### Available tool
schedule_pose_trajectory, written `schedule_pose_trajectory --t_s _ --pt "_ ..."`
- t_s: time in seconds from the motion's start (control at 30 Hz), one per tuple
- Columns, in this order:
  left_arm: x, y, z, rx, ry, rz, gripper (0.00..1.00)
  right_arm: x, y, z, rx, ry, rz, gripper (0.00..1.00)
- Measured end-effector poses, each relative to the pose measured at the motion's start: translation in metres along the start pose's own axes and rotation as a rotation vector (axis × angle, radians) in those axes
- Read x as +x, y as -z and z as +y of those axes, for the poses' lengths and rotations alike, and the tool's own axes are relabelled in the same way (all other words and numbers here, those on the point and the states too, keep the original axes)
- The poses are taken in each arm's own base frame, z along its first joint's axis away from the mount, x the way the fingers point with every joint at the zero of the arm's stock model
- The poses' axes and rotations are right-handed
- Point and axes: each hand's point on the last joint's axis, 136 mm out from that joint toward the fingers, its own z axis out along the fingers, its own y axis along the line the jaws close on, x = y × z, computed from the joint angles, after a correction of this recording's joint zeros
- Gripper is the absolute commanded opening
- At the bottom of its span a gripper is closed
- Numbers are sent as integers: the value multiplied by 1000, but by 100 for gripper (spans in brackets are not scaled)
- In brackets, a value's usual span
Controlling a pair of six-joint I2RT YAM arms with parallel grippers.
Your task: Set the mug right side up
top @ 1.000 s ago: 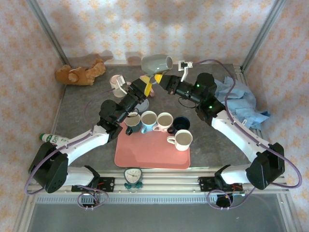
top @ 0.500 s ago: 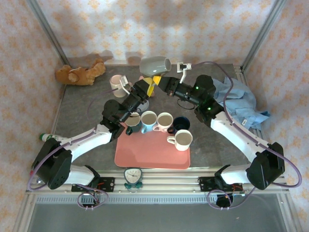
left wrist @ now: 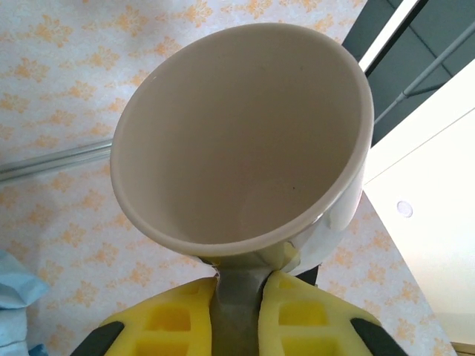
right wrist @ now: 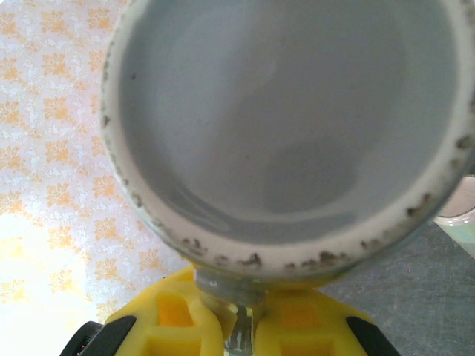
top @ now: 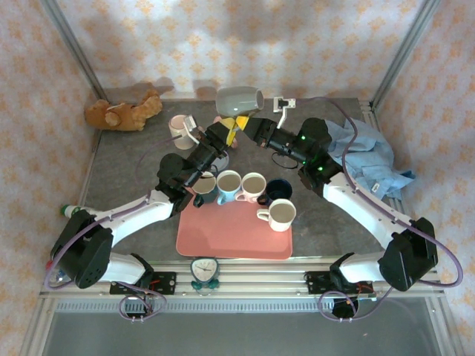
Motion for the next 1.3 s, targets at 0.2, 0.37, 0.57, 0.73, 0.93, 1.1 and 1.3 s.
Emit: schedule_pose_trajectory --t_s 0.2,0.37,0.57,0.73,0.93,1.1,1.3 --pt "1 -1 5 -6 7 -3 0 0 1 -6 19 -3 -14 22" --pt "1 -2 8 -13 -18 -4 0 2 2 -8 36 19 -18 41" --pt "1 -1 12 -35 -76 -3 0 1 7 -8 66 52 -18 53" --pt "1 3 8 -63 -145 4 0 5 15 -15 130 85 -2 60" --pt "-5 14 -4 -107 -255 12 0 11 31 -32 276 138 45 60" --pt "-24 26 -6 -163 -349 8 0 15 50 -44 375 174 86 60" --pt "-40 48 2 -276 -477 31 0 11 76 -58 480 208 102 61"
